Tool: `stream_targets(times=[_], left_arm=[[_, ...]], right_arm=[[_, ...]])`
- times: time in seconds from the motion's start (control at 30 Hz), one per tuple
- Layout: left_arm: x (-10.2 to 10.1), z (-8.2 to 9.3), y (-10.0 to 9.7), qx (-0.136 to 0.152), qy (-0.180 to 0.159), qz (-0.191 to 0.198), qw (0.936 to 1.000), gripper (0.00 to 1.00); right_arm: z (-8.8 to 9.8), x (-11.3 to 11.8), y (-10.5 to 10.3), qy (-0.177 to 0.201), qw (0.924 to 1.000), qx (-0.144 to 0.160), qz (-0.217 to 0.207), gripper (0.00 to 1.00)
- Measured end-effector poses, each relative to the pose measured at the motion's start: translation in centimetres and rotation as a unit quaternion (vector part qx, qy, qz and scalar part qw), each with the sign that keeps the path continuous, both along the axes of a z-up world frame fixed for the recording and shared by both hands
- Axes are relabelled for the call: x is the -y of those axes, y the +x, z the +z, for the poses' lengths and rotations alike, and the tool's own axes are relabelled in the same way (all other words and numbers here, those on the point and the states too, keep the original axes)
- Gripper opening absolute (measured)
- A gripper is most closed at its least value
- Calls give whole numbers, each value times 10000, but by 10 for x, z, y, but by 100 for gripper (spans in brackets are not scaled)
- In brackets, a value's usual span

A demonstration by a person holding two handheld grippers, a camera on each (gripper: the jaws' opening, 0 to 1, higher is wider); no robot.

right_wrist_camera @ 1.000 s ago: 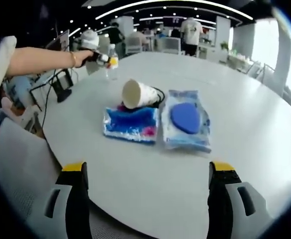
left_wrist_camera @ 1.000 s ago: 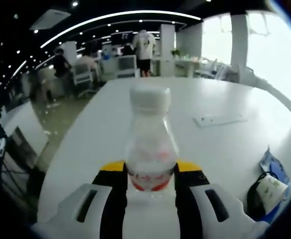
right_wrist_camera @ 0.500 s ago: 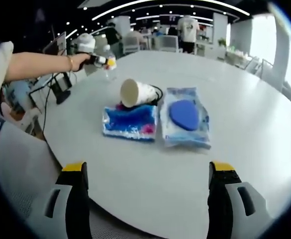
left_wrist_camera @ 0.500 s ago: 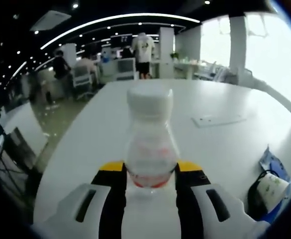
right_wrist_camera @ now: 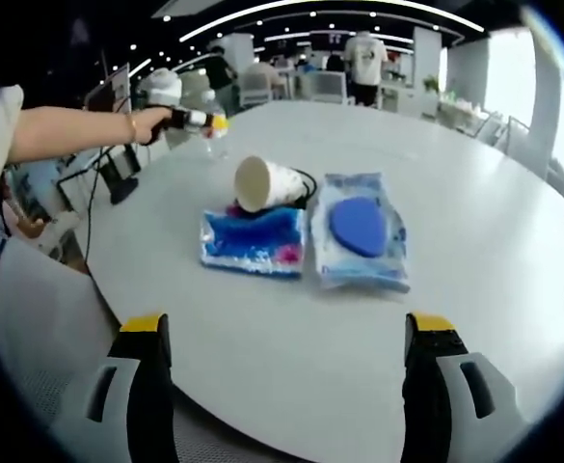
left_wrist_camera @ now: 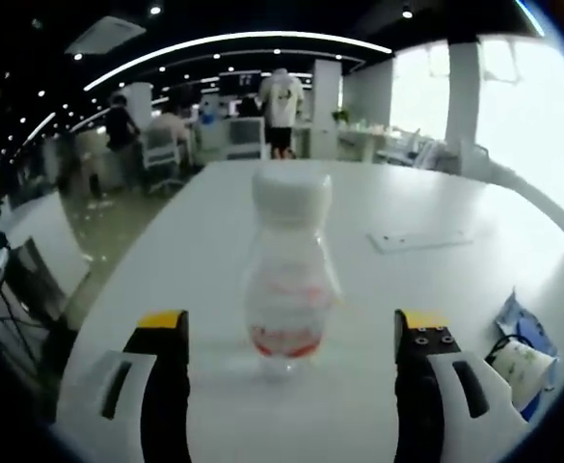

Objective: Arrange the tabletop items into an orderly group along one side of the table until the central work area is clear of visible clutter.

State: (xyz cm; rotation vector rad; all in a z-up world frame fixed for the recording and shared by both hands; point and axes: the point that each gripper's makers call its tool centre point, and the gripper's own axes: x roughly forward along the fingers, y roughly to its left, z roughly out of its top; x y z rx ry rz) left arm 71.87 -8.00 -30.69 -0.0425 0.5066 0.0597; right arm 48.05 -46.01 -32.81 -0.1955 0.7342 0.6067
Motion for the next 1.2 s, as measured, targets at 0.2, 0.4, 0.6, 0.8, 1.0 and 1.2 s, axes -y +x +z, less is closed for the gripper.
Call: stream_targets(times=[0.2,0.4,0.6,0.8,1.0,1.2], left_arm=[[8,-3,-13,-48,45,-167,9998,99],[20,0,-26,-9,162,-420,9990,99],[34,2,-38,-20,212,-662,9976,99],[51,4,-52,19,199,-957,9952,99],[75,-2,-65,-35,66,-1274,9918,99],[92,-6,-78,25,50,-1442,9895,99]], right_arm=[[2,-2,0,15,10000,45,33,99],[2,-4,-2,1,9999,53,94,99],[2,-6,-3,6,9999,64,146,99],[6,-11,-2,61,9996,190,217,99],[4,-11,-4,58,9996,112,241,99],[6,-11,-5,103,9996,118,219,99]])
